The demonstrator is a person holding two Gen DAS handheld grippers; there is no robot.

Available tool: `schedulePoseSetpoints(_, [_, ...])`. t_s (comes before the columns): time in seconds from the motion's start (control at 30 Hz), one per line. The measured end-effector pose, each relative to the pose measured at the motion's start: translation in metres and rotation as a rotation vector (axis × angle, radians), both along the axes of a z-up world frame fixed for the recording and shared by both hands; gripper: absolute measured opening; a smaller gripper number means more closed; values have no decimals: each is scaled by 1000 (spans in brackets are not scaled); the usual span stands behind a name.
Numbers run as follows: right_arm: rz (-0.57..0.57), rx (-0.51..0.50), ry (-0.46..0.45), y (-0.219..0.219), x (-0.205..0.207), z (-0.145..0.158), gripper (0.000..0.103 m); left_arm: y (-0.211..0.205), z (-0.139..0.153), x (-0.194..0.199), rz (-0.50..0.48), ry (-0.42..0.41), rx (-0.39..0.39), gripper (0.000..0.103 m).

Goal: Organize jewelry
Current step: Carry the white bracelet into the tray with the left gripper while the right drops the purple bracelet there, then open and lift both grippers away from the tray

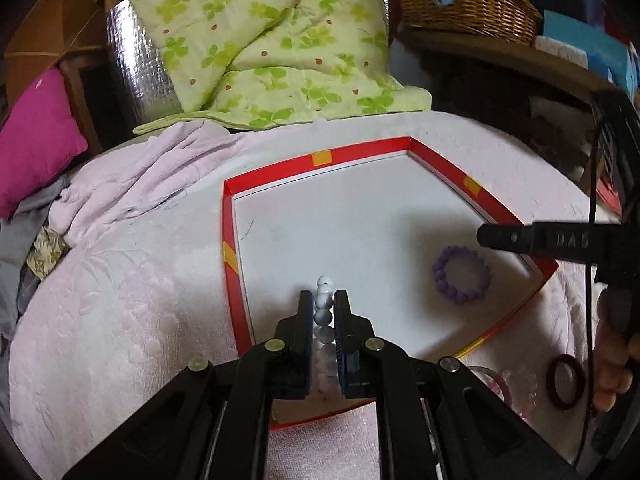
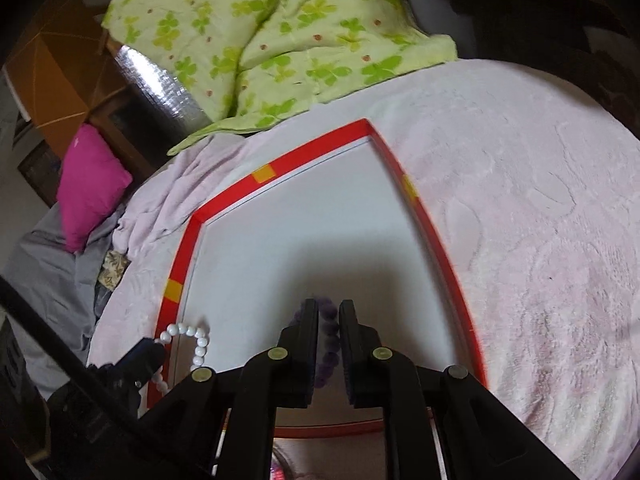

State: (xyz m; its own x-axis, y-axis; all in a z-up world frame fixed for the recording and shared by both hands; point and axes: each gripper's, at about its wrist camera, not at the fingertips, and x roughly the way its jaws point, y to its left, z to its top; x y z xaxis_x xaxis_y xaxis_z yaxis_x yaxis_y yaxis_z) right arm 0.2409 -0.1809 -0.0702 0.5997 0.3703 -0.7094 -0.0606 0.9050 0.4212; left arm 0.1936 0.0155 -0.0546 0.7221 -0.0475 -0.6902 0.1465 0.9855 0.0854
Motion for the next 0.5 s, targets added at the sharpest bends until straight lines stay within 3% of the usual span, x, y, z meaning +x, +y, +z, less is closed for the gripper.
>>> schedulePoseSetpoints(0.17, [-8, 6, -10, -7, -6, 8, 13, -8, 4, -9, -7, -22, 51, 34])
schedulePoseSetpoints(0.5, [5, 16, -26, -15, -24, 24, 15, -14, 17, -30, -16, -75, 101, 40])
